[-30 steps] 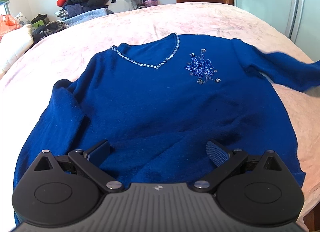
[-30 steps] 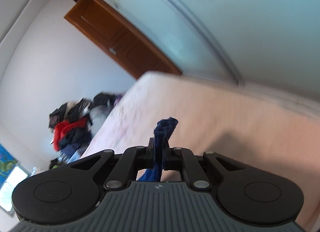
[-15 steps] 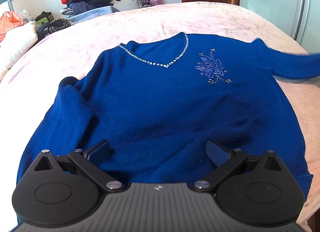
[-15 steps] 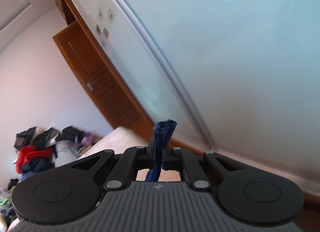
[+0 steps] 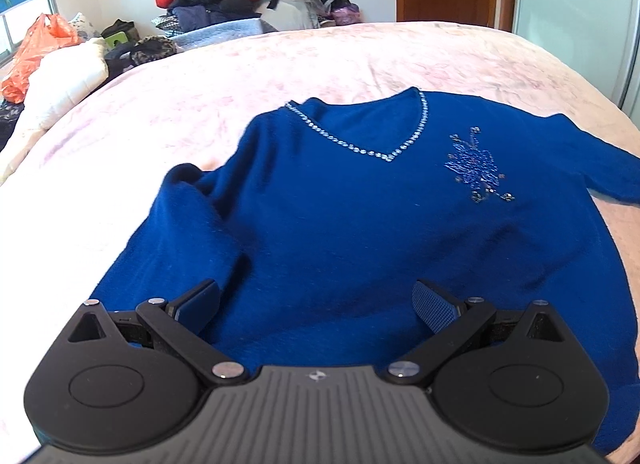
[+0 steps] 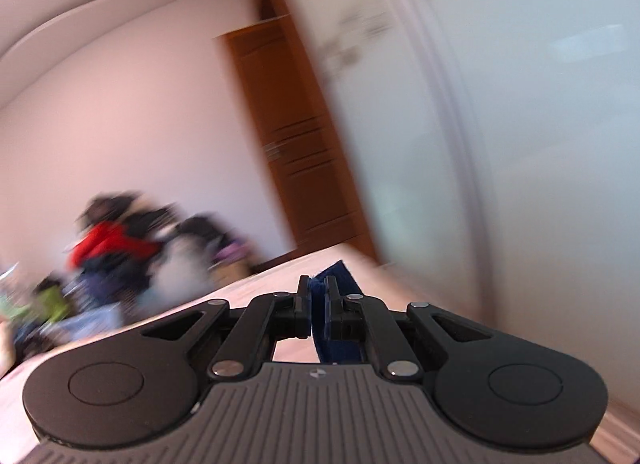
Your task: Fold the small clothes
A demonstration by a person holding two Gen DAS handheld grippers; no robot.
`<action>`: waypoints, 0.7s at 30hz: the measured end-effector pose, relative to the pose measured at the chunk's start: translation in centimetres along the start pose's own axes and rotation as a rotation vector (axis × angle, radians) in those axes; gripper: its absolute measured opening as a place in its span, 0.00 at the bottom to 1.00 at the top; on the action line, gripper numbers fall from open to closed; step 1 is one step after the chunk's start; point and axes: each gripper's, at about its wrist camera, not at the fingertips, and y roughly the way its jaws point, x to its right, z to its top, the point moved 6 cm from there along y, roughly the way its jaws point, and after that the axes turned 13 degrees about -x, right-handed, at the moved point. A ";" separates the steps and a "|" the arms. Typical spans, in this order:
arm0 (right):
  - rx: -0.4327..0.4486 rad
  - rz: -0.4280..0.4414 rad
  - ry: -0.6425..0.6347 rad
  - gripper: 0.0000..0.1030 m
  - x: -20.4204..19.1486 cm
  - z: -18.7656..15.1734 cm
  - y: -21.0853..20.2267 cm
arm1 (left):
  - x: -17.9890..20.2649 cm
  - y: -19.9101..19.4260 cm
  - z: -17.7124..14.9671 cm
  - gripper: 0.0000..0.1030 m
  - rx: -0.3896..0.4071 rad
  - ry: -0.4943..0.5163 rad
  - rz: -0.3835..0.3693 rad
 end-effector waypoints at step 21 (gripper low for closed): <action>-0.305 0.498 -0.305 0.08 -30.9 -10.7 4.5 | -13.0 1.0 4.3 1.00 0.060 -0.168 0.189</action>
